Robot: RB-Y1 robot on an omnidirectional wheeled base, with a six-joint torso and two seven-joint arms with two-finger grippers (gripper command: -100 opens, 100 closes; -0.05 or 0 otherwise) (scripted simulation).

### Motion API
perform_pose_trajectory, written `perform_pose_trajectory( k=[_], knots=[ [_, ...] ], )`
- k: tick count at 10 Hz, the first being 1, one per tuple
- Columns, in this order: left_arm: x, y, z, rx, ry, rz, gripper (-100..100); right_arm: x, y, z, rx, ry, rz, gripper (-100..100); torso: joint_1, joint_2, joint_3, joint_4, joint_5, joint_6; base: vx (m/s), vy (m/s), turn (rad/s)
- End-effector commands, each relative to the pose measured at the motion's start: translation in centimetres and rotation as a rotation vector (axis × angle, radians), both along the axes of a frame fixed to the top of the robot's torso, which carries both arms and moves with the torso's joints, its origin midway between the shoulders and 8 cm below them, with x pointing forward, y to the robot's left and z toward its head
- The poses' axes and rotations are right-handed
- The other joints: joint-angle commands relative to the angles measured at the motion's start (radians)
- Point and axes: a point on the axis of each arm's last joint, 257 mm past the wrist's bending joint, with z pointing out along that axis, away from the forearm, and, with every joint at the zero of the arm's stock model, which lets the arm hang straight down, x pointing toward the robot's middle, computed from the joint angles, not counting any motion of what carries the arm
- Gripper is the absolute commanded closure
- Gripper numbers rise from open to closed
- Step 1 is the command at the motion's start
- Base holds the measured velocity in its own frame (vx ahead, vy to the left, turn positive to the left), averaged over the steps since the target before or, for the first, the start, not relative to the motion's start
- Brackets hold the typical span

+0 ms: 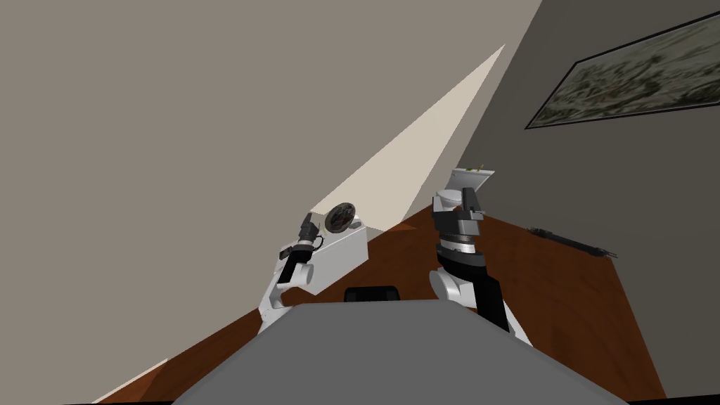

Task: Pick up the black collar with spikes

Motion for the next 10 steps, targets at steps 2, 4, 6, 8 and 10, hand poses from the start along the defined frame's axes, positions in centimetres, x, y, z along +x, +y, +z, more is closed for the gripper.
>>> perform_pose_trajectory(
  k=[2, 4, 6, 8, 10],
  knots=[
    [1.3, 0.5, -2.5, -0.013, 0.08, 0.01, -100, 0.0, 0.0, 0.0, 0.0, 0.0, 0.0, 0, 0.0, 0.0, 0.0, 0.0, 0.0, 0.0, -0.013, -0.004, -0.04],
    [1.9, 0.7, -4.3, -0.023, 0.136, 0.017, -100, 0.0, 0.0, 0.0, 0.0, 0.0, 0.0, 0, 0.0, 0.0, 0.0, 0.0, 0.0, 0.0, -0.011, -0.001, -0.036],
    [2.4, 0.9, -6.1, -0.033, 0.194, 0.025, -100, 0.0, 0.0, 0.0, 0.0, 0.0, 0.0, 0, 0.001, 0.0, 0.0, 0.0, 0.0, 0.0, -0.008, 0.002, -0.028],
    [2.9, 1.1, -8.2, -0.044, 0.259, 0.033, -100, 0.0, 0.0, 0.0, 0.0, 0.0, 0.0, 0, 0.001, 0.0, 0.0, 0.0, 0.0, 0.0, -0.005, 0.002, -0.02],
    [3.2, 1.2, -10.1, -0.053, 0.318, 0.041, -100, 0.0, 0.0, 0.0, 0.0, 0.0, 0.0, 0, 0.001, -0.001, 0.0, 0.0, 0.0, 0.0, -0.001, 0.004, -0.021]
  ],
)
